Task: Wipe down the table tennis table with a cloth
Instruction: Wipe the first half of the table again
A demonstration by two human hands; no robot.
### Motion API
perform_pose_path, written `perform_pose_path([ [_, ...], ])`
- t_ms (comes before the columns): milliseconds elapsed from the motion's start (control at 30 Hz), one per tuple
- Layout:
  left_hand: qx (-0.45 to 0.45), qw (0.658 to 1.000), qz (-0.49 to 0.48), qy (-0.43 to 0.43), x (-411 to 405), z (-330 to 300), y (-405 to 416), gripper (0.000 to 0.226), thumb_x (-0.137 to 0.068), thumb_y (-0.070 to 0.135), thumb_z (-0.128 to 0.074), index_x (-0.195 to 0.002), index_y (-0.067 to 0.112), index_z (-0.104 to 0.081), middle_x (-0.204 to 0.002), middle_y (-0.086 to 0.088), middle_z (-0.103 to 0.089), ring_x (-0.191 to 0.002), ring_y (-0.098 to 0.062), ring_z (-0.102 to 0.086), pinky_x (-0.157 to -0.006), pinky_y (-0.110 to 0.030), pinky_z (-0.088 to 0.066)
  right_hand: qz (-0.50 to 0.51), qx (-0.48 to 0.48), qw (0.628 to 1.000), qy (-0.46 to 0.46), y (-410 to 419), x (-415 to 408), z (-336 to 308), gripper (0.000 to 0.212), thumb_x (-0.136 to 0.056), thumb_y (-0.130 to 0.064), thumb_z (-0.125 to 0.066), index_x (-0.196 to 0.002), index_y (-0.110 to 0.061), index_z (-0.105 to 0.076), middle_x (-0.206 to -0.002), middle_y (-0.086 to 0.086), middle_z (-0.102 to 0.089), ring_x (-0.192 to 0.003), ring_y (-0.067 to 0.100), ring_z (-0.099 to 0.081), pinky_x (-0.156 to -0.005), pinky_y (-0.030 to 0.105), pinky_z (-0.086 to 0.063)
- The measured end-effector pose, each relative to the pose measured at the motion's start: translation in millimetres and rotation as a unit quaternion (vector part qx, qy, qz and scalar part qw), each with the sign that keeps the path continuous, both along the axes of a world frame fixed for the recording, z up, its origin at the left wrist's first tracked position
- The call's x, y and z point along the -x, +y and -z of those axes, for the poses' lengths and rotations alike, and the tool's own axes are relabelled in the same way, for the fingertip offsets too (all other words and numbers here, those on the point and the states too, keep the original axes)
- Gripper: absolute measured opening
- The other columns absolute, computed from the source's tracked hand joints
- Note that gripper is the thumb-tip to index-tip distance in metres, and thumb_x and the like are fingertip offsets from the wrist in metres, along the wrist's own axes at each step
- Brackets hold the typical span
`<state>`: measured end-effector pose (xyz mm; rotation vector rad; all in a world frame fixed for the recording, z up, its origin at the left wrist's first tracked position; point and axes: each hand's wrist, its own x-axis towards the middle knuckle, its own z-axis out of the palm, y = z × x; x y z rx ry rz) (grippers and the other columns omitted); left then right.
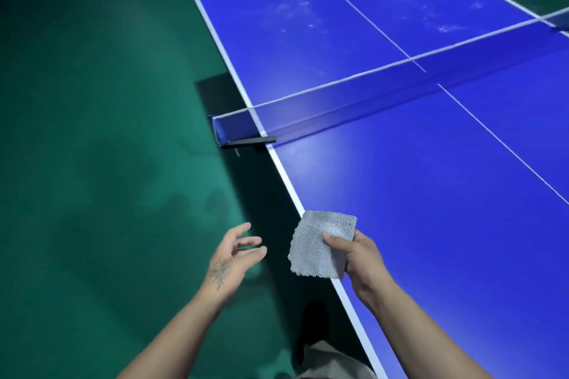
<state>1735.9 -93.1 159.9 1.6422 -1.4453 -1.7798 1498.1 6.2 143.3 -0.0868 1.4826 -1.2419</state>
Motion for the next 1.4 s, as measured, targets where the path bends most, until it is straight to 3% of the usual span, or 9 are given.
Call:
perform_pose_path([
  [133, 0.013, 0.998, -0.066, 0.01, 1.8, -5.7, -49.5, 0.091, -0.058, 0.05, -0.084, -0.142, 0.029, -0.058, -0.125, 0.001, -0.075, -0.098, -0.004, -0.074, -0.099, -0.04, -0.057, -0.069, 0.005, 0.998, 0.01, -71.9, 16.9, -2.4, 0.029, -0.092, -0.011, -0.078, -0.12, -0.008, -0.07, -0.113, 0.011, -0.08, -0.104, 0.032, -0.078, -0.074, 0.04, -0.059],
  [267, 0.013, 0.992, -0.119, 0.033, -0.4, -10.9, -85.2, 0.094, -0.056, 0.051, -0.084, -0.142, 0.028, -0.055, -0.124, -0.001, -0.074, -0.096, -0.001, -0.073, -0.092, -0.031, -0.059, -0.104, 0.01, 0.994, 0.019, -134.3, 22.4, -8.4, 0.029, -0.093, -0.012, -0.077, -0.12, -0.007, -0.071, -0.114, 0.011, -0.08, -0.109, 0.037, -0.076, -0.091, 0.056, -0.059],
  [400, 0.015, 0.987, -0.156, 0.036, -18.0, -10.8, -125.8, 0.09, -0.06, 0.046, -0.084, -0.143, 0.025, -0.055, -0.126, -0.003, -0.074, -0.095, 0.0, -0.073, -0.093, -0.035, -0.059, -0.129, 0.018, 0.991, 0.022, -195.1, 11.9, -14.0, 0.029, -0.093, -0.01, -0.076, -0.12, -0.003, -0.07, -0.113, 0.015, -0.08, -0.103, 0.033, -0.078, -0.075, 0.039, -0.063],
  [500, 0.018, 0.982, -0.185, 0.039, -42.7, -5.7, -168.1, 0.1, -0.052, 0.055, -0.083, -0.143, 0.025, -0.055, -0.124, -0.002, -0.074, -0.1, -0.004, -0.071, -0.098, -0.041, -0.057, -0.138, 0.019, 0.99, 0.026, -244.5, -4.3, -16.7, 0.027, -0.093, -0.008, -0.076, -0.119, -0.001, -0.071, -0.112, 0.017, -0.08, -0.107, 0.038, -0.077, -0.093, 0.049, -0.063],
  [633, 0.023, 0.976, -0.21, 0.052, -78.4, 7.6, -240.5, 0.085, -0.067, 0.039, -0.082, -0.146, 0.021, -0.055, -0.125, -0.003, -0.075, -0.109, -0.013, -0.071, -0.096, -0.038, -0.057, -0.134, 0.025, 0.99, 0.037, -315.2, -33.8, -21.3, 0.029, -0.093, -0.006, -0.074, -0.121, 0.002, -0.071, -0.114, 0.019, -0.079, -0.108, 0.038, -0.076, -0.091, 0.045, -0.062],
  [967, 0.003, 0.986, -0.154, 0.06, -141.4, 22.9, -415.4, 0.086, -0.062, 0.045, -0.084, -0.142, 0.026, -0.056, -0.124, -0.002, -0.075, -0.114, -0.015, -0.072, -0.104, -0.045, -0.058, -0.087, 0.035, 0.995, 0.042, -463.5, -97.9, -31.4, 0.035, -0.094, -0.014, -0.075, -0.128, -0.005, -0.07, -0.121, 0.015, -0.078, -0.116, 0.038, -0.073, -0.108, 0.06, -0.053],
  [1100, -0.006, 0.989, -0.132, 0.068, -140.3, 23.1, -467.0, 0.086, -0.062, 0.046, -0.086, -0.141, 0.027, -0.056, -0.124, -0.002, -0.075, -0.115, -0.016, -0.072, -0.103, -0.044, -0.058, -0.064, 0.019, 0.997, 0.044, -503.0, -107.0, -29.7, 0.038, -0.091, -0.016, -0.078, -0.126, -0.004, -0.07, -0.122, 0.018, -0.077, -0.116, 0.041, -0.073, -0.103, 0.059, -0.055],
  [1267, -0.018, 0.993, -0.097, 0.062, -125.1, 25.9, -529.3, 0.09, -0.058, 0.05, -0.085, -0.14, 0.028, -0.057, -0.124, -0.001, -0.075, -0.105, -0.008, -0.073, -0.102, -0.042, -0.059, -0.057, -0.023, 0.997, 0.041, -558.2, -99.8, -16.3, 0.044, -0.085, -0.024, -0.085, -0.123, -0.007, -0.068, -0.12, 0.021, -0.076, -0.111, 0.052, -0.071, -0.082, 0.089, -0.047],
  [1400, -0.014, 0.996, -0.082, 0.045, -113.8, 29.4, -589.4, 0.085, -0.062, 0.044, -0.084, -0.141, 0.027, -0.057, -0.123, 0.0, -0.075, -0.098, -0.002, -0.073, -0.1, -0.041, -0.058, -0.002, 0.004, 1.0, 0.002, -616.6, -85.2, -2.4, 0.032, -0.09, -0.011, -0.078, -0.119, -0.002, -0.069, -0.114, 0.019, -0.078, -0.102, 0.036, -0.078, -0.098, 0.058, -0.059],
])
